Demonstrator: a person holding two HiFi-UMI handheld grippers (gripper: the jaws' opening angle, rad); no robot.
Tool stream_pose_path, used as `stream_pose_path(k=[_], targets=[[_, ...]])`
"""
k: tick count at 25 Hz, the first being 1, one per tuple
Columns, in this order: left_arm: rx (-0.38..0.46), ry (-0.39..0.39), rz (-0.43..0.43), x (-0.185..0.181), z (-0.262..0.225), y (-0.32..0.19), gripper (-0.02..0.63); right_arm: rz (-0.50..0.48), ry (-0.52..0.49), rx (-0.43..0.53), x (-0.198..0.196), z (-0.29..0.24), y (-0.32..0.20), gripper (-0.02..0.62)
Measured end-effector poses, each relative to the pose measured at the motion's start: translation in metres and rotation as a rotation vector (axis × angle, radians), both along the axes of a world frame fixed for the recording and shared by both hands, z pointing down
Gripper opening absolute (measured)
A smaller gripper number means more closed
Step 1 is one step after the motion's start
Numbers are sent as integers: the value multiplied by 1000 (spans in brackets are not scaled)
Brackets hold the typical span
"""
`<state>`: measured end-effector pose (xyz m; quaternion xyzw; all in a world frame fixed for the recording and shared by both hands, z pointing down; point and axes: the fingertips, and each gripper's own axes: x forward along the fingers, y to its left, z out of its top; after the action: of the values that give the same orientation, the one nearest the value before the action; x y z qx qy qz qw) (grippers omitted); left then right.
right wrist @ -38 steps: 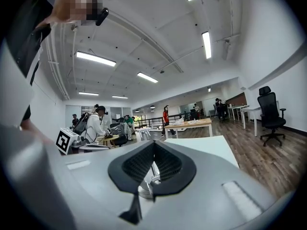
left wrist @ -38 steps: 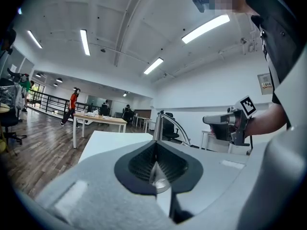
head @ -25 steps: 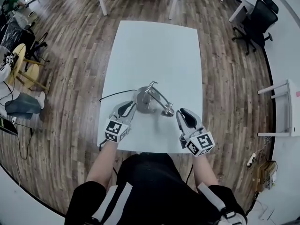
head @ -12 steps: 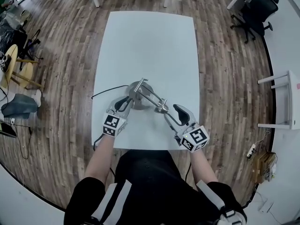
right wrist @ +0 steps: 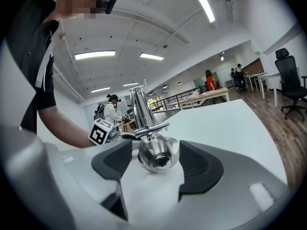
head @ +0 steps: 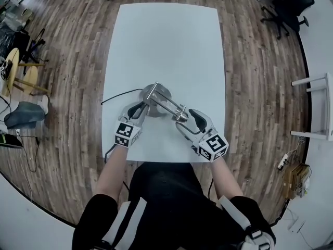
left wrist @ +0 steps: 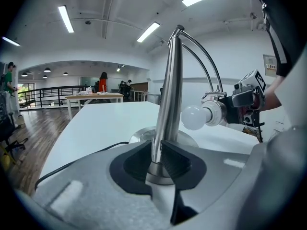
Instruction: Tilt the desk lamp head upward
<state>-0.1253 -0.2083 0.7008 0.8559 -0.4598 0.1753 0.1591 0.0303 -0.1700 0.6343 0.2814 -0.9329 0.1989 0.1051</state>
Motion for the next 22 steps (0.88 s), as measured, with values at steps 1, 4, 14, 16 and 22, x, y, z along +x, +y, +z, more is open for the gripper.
stream_pose_path(k=[1, 4, 14, 16, 22], targets=[[-6, -4, 2, 0, 1, 1, 61, -12, 3, -2, -3, 3, 1, 301], [-24, -14, 10, 2, 5, 2, 61, -36, 12, 2, -10, 10, -1, 321], [-41, -23, -7, 1, 10, 6, 61, -65, 31, 28, -27, 26, -7, 342], [-41, -22, -11, 1, 11, 6, 60, -67, 29, 31, -30, 27, -8, 342], [-31, -38, 9, 2, 13, 9, 57, -61, 10, 41, -38, 26, -9, 342]])
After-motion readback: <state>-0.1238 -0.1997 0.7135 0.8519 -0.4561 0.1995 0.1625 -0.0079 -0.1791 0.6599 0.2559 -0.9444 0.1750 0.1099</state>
